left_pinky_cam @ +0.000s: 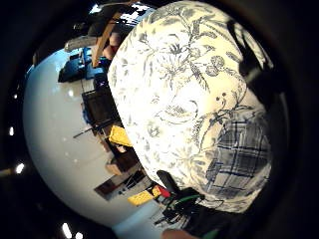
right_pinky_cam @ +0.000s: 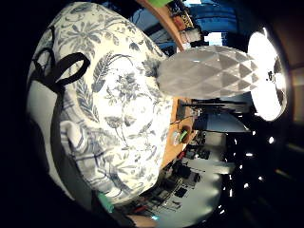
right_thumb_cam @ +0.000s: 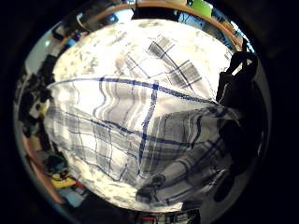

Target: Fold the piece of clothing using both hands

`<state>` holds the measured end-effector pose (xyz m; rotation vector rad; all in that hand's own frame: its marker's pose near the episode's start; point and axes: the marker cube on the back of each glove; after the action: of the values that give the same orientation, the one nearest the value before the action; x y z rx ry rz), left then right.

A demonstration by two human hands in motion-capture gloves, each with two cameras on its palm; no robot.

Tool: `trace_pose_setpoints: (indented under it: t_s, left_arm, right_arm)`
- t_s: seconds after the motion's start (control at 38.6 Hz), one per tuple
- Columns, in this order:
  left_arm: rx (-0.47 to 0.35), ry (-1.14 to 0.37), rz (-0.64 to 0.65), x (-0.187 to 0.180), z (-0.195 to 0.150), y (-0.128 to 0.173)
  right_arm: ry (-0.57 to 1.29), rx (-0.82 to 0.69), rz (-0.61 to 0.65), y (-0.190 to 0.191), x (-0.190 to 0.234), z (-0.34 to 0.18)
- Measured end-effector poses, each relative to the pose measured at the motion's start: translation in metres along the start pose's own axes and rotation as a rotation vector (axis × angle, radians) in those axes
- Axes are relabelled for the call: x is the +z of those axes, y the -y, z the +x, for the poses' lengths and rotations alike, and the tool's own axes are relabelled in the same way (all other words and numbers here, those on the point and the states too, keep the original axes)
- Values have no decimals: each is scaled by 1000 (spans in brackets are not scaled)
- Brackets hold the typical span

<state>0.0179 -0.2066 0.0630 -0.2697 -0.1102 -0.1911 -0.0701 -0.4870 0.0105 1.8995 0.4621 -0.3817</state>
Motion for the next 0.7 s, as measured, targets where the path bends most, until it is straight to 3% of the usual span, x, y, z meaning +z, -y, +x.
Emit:
trace_pose_setpoints:
  t_s: [0.05,0.13,0.23,0.31,0.39,0.49,0.62,0.7]
  left_arm:
    - [-14,5,18,3,0,6]
    - [-6,22,57,3,1,12]
    - [14,50,30,2,2,11]
    - [32,37,87,-2,4,14]
    - [4,21,161,-10,-1,14]
    - [-10,-13,251,-27,-13,0]
    - [0,-61,607,-68,-32,-36]
    - [-34,-80,716,-86,-45,-63]
  right_arm:
    - [-37,-4,21,-11,13,4]
    - [-35,7,-173,-36,3,5]
    - [64,54,-736,-81,-49,-5]
    - [155,97,-1185,-110,-96,-12]
    - [243,166,-1469,-92,-157,-10]
    - [310,292,-1420,-17,-209,14]
    - [265,337,-1419,32,-241,59]
    - [236,334,-1447,50,-254,80]
